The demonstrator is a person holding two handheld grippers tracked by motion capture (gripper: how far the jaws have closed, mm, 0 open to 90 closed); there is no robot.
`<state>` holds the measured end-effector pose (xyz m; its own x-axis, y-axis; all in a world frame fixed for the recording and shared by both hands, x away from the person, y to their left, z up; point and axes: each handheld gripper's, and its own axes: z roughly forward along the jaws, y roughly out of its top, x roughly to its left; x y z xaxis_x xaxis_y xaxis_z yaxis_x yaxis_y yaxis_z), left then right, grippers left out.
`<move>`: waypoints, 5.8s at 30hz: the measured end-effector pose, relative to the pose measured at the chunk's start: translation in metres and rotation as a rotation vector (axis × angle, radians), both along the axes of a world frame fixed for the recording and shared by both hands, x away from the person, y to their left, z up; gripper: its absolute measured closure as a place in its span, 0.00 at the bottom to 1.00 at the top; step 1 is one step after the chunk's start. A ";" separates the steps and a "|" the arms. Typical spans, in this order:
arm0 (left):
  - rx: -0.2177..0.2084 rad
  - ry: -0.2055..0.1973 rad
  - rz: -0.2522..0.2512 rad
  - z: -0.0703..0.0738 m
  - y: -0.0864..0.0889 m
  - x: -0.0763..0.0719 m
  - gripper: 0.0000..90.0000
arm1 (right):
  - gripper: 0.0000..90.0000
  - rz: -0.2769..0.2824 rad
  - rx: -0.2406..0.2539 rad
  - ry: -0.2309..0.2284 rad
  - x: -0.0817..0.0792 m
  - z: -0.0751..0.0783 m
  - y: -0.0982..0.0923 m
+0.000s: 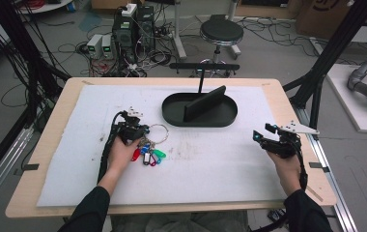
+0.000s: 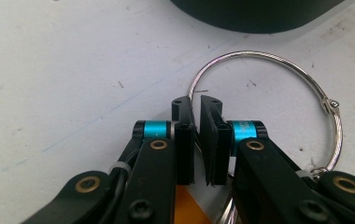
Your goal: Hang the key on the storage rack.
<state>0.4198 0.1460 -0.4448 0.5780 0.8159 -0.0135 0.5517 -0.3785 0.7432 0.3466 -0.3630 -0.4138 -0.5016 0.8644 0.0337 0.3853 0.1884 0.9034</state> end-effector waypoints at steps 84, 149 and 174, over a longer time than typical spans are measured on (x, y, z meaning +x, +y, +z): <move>-0.238 -0.334 -0.260 0.063 -0.001 -0.069 0.96 | 0.40 0.017 -0.002 -0.026 0.004 0.003 0.005; -0.208 -0.407 -0.296 0.154 -0.044 0.026 0.96 | 0.40 0.032 -0.008 -0.024 0.003 0.002 0.008; -0.186 -0.396 -0.222 0.144 -0.059 0.061 0.96 | 0.40 0.034 -0.008 -0.027 0.003 0.002 0.009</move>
<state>0.4809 0.0866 -0.3009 0.7278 0.6772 0.1084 0.1342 -0.2956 0.9459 0.3494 -0.3540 -0.4113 -0.5311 0.8472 0.0131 0.3545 0.2082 0.9116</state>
